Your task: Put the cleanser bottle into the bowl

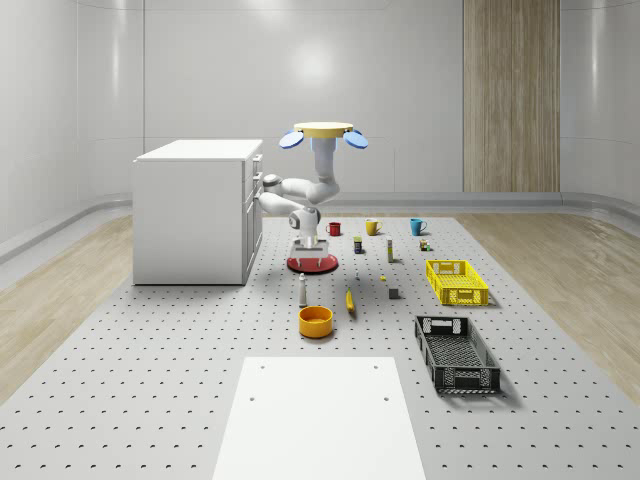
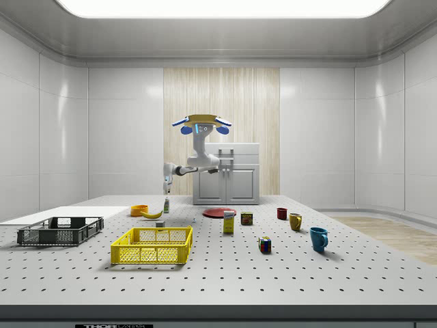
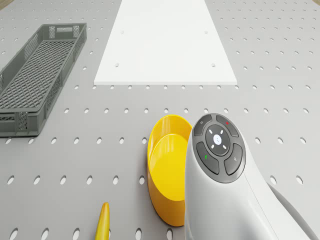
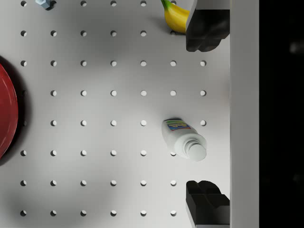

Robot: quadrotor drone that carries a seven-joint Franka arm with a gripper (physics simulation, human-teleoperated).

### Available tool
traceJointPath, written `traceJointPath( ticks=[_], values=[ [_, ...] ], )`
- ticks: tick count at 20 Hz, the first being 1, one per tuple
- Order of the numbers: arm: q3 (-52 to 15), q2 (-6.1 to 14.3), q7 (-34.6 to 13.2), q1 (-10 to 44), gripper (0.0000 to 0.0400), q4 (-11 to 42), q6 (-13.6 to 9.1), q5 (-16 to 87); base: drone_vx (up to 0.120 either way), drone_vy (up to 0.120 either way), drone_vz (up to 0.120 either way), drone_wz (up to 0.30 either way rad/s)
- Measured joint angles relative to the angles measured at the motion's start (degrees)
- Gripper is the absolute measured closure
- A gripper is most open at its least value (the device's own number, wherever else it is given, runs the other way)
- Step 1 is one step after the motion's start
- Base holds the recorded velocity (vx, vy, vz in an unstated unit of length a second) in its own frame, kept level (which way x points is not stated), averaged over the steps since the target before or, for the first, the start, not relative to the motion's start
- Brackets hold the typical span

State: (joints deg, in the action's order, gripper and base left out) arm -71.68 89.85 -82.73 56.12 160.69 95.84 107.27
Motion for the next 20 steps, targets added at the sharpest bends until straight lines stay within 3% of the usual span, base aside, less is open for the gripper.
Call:
traceJointPath(
  ticks=[20],
  values=[
    [6.7, 0.0, 4.5, -1.2, 0.0000, -4.4, 3.8, 5.8, 0.000, 0.000, 0.000, 0.000]
  ],
)
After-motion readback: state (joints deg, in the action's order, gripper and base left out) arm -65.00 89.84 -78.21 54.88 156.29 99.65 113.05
